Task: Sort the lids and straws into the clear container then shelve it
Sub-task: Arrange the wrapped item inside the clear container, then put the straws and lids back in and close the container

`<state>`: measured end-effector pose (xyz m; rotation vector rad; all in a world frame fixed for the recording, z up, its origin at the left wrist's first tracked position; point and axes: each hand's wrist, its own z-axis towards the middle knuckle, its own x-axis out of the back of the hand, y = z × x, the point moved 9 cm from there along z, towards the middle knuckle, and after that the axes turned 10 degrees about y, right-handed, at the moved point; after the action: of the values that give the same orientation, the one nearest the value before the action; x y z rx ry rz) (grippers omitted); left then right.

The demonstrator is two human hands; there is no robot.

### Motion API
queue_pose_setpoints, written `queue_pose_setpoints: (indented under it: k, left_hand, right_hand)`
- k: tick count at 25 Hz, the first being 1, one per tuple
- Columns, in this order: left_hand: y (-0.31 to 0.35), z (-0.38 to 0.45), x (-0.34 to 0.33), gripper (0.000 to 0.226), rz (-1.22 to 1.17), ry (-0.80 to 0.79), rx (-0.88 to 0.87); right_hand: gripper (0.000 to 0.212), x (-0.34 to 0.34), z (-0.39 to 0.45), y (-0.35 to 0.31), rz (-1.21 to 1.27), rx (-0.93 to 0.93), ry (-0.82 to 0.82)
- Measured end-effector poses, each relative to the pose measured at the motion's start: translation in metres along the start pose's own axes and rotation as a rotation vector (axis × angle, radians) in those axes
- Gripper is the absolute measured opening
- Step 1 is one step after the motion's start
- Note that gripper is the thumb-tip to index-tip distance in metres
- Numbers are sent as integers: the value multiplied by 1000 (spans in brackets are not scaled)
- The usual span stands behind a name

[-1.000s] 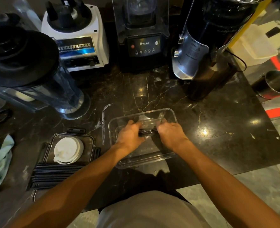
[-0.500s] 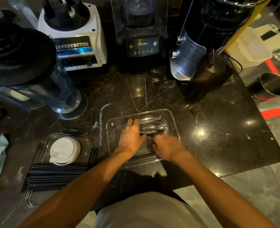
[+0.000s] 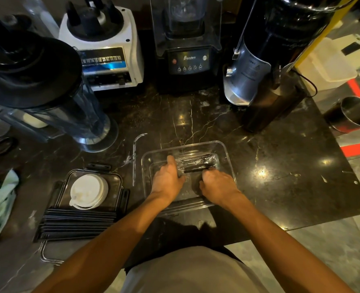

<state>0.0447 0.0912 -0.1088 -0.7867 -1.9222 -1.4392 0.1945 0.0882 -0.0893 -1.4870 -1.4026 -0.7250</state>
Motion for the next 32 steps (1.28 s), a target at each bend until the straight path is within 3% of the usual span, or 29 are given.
queue_pose_setpoints:
  k: [8,11,14,19,22,26,32]
  left_hand:
    - [0,-6,17,44,-47,-2,5]
    - [5,-13,30,30,-30,-1,-26]
    - [5,-22,57,12,-184,18,-37]
    - [-37,-38,148,16,-322,289,-42]
    - [-88,-61,195,31,-269,408,-32]
    - [-149,-96,218,55,-47,343,-17]
    - [-232,-133,181,110,307,22,32]
  right_hand:
    - [22,1,-8,-5,-39,43,-84]
    - [24,12,-8,-13,-63,57,-55]
    - [21,47,-6,-35,-48,73,68]
    - [17,114,-11,-118,150,266,412]
    - [27,106,-11,-180,289,390,393]
    - [42,52,-19,-251,216,472,201]
    - [73,-57,-50,-287,-147,538,-47]
